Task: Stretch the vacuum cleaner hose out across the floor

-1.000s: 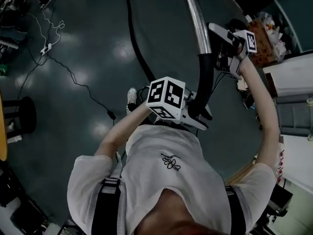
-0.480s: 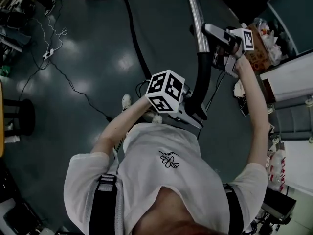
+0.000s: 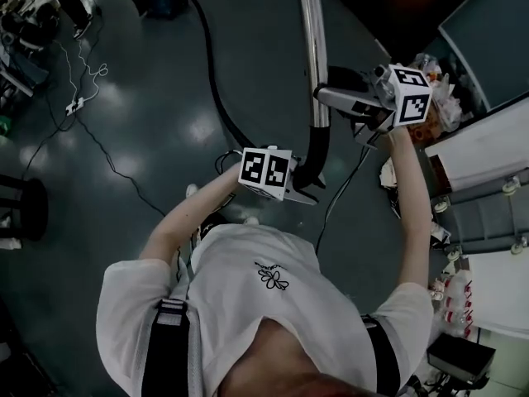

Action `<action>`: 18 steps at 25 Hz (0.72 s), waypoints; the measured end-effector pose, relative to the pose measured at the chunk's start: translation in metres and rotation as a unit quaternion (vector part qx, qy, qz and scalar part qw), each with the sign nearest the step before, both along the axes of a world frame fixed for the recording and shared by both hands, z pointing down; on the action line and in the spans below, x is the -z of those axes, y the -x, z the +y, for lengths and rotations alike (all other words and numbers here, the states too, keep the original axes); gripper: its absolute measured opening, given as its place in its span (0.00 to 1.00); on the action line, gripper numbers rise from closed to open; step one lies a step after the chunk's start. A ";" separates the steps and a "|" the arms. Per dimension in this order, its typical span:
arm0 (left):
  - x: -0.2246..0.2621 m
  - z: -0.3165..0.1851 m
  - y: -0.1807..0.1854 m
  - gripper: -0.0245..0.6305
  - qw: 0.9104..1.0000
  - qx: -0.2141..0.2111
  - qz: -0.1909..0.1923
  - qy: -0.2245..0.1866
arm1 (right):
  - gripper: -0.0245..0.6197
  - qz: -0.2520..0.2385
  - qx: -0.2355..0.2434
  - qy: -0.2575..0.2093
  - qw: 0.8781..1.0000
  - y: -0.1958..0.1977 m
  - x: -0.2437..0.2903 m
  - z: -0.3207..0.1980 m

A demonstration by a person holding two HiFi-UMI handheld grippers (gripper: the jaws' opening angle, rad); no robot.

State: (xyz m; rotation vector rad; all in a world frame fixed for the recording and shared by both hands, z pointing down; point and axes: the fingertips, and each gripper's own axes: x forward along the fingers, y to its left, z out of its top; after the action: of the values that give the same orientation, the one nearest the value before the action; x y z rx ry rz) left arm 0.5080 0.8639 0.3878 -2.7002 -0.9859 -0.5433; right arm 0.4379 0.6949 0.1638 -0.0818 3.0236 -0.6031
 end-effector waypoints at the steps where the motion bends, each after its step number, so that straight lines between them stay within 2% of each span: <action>1: 0.001 -0.004 -0.001 0.22 1.000 -0.001 0.004 -0.014 | 0.38 0.007 0.004 -0.017 1.000 0.002 0.005 0.003; 3: 0.005 -0.009 -0.005 0.22 1.000 -0.007 0.009 -0.027 | 0.39 0.025 0.004 -0.039 0.999 0.002 0.013 0.003; 6: 0.009 -0.014 -0.013 0.22 1.000 -0.019 0.003 -0.024 | 0.39 0.042 -0.009 -0.050 0.998 -0.010 0.016 -0.004; 11: -0.001 -0.016 -0.017 0.22 0.999 -0.037 -0.024 -0.012 | 0.40 0.027 -0.032 -0.049 0.998 -0.030 0.007 -0.014; 18: -0.015 -0.017 -0.001 0.22 0.998 -0.049 -0.034 -0.009 | 0.40 0.056 -0.052 -0.047 0.996 -0.020 -0.008 -0.017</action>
State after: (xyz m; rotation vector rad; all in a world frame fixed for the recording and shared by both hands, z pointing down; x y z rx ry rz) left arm 0.5095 0.8471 0.4026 -2.6159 -1.1186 -0.6257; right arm 0.4583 0.6775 0.1722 -0.2749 3.1261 -0.4610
